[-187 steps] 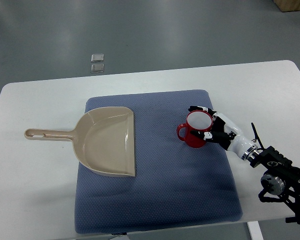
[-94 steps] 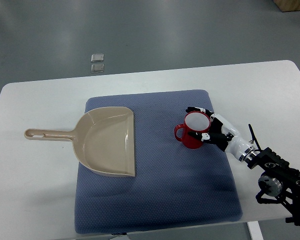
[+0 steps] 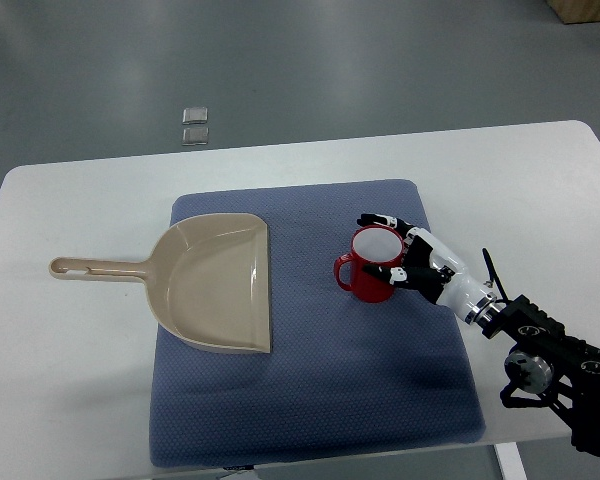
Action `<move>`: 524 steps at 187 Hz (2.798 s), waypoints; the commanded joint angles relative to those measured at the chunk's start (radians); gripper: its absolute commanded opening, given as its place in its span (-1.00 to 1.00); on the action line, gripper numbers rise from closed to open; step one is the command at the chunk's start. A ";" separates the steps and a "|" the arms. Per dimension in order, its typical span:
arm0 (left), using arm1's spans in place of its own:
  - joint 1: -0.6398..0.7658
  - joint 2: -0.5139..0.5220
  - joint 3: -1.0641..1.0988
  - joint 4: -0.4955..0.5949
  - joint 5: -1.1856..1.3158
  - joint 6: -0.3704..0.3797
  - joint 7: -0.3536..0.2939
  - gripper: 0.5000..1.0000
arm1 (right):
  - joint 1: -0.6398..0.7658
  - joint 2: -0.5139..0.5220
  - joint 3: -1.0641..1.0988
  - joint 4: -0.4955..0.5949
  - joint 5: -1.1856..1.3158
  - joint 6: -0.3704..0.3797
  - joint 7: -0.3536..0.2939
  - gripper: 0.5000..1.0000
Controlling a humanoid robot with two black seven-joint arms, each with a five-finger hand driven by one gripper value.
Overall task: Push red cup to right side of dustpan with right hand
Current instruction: 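Push the red mug with the right hand toward the dustpan, then push the red mug further until it touches the dustpan's edge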
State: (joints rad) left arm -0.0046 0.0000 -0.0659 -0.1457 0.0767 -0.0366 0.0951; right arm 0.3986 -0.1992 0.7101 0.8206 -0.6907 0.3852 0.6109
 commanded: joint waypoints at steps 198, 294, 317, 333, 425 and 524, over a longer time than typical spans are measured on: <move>0.000 0.000 0.000 0.000 0.000 0.000 0.000 1.00 | 0.002 0.064 -0.001 0.035 -0.133 -0.002 0.000 0.55; 0.000 0.000 0.000 0.000 0.000 0.000 0.000 1.00 | 0.000 0.126 -0.001 0.035 -0.201 -0.002 0.000 0.55; 0.000 0.000 0.000 0.000 0.000 0.000 -0.001 1.00 | 0.000 0.138 -0.007 0.035 -0.210 -0.006 0.000 0.55; 0.000 0.000 0.000 0.000 0.000 0.000 -0.002 1.00 | 0.000 0.144 -0.021 0.035 -0.211 -0.009 0.000 0.55; 0.000 0.000 0.000 0.000 0.000 0.000 0.000 1.00 | -0.003 0.173 -0.040 0.035 -0.227 -0.028 0.000 0.55; 0.000 0.000 0.000 0.000 0.000 0.000 0.000 1.00 | -0.003 0.147 -0.037 0.035 -0.219 -0.014 0.000 0.69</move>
State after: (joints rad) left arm -0.0046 0.0000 -0.0659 -0.1457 0.0767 -0.0367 0.0950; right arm 0.3968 -0.0433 0.6713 0.8544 -0.9121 0.3689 0.6109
